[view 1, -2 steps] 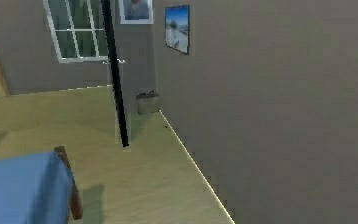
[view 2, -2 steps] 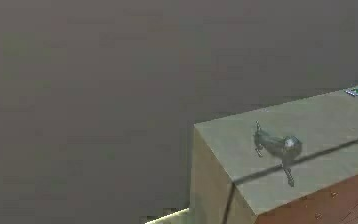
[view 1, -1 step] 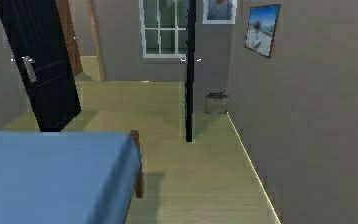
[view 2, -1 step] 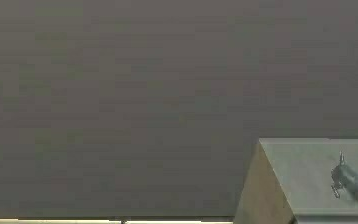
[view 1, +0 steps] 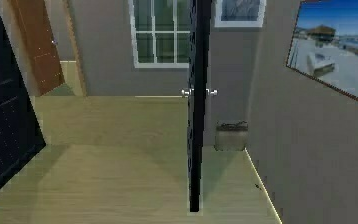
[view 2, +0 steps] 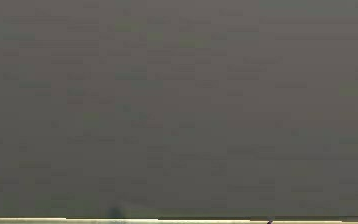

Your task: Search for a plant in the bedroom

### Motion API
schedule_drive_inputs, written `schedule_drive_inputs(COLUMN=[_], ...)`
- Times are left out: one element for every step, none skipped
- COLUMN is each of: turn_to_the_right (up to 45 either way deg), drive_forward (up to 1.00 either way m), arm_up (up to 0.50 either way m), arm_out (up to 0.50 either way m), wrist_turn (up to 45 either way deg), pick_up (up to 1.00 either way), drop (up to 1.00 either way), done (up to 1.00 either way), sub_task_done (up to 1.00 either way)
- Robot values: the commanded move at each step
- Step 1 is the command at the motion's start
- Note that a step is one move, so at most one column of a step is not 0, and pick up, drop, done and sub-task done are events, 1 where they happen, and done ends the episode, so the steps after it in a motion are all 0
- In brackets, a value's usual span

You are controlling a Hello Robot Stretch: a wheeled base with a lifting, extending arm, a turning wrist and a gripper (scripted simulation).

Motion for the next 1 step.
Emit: schedule_drive_inputs(turn_to_the_right=[-6.0], drive_forward=[0.0], arm_up=[0.0], arm_out=[0.0], wrist_turn=[0.0], pick_up=[0.0], drop=[0.0], done=[0.0], sub_task_done=[0.0])
